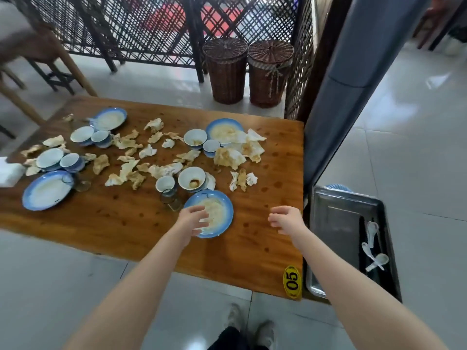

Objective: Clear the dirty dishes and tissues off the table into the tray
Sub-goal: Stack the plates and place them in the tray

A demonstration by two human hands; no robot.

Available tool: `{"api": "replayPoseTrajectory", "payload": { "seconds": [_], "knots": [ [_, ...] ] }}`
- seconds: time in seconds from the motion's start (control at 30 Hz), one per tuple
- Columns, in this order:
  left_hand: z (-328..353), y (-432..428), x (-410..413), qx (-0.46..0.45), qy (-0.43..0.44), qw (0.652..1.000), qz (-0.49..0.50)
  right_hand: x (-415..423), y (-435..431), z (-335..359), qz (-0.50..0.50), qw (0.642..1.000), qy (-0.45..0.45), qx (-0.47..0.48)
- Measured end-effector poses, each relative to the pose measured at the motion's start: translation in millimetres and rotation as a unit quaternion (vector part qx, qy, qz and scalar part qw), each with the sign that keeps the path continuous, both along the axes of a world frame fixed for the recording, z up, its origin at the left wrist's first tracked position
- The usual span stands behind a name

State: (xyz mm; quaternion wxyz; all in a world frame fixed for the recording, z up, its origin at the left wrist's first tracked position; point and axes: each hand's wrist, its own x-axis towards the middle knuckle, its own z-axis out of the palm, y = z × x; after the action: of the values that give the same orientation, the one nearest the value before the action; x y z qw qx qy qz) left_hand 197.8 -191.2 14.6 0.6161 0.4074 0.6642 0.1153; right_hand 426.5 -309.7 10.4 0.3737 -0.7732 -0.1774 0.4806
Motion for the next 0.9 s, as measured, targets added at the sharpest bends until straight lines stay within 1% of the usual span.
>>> {"api": "replayPoseTrajectory", "payload": {
  "seconds": [0.1,0.17,0.23,0.3,0.37,0.47,0.6,0.7,0.8,0.9],
  "knots": [
    [-10,9,-32,-0.005,0.019,1.000,0.024,-21,13,-6,0.005,1.000,0.005,-0.007],
    [-18,20,-48,0.006,0.031,0.999,0.009,-32,26,-12,0.002,1.000,-0.001,-0.017],
    [-27,33,-61,0.020,0.045,0.998,-0.029,-44,40,-22,-0.001,1.000,-0.009,-0.026],
    [-36,48,-69,0.033,0.069,0.993,-0.091,-57,55,-33,-0.012,0.999,-0.020,-0.040],
    [-43,63,-73,0.027,0.081,0.986,-0.146,-71,70,-45,-0.029,0.997,-0.029,-0.062],
    [-54,79,-77,0.003,0.070,0.979,-0.190,-92,91,-62,-0.032,0.994,-0.044,-0.094],
    [-68,90,-81,-0.020,0.061,0.966,-0.249,-112,104,-75,-0.041,0.985,-0.112,-0.122],
    [-72,97,-83,-0.031,0.051,0.959,-0.276,-121,105,-80,-0.045,0.979,-0.143,-0.138],
    [-76,101,-81,-0.034,0.039,0.953,-0.297,-125,104,-81,-0.039,0.977,-0.144,-0.153],
    [-79,101,-78,-0.040,0.032,0.955,-0.293,-127,101,-84,-0.065,0.978,-0.123,-0.152]
  ]
}}
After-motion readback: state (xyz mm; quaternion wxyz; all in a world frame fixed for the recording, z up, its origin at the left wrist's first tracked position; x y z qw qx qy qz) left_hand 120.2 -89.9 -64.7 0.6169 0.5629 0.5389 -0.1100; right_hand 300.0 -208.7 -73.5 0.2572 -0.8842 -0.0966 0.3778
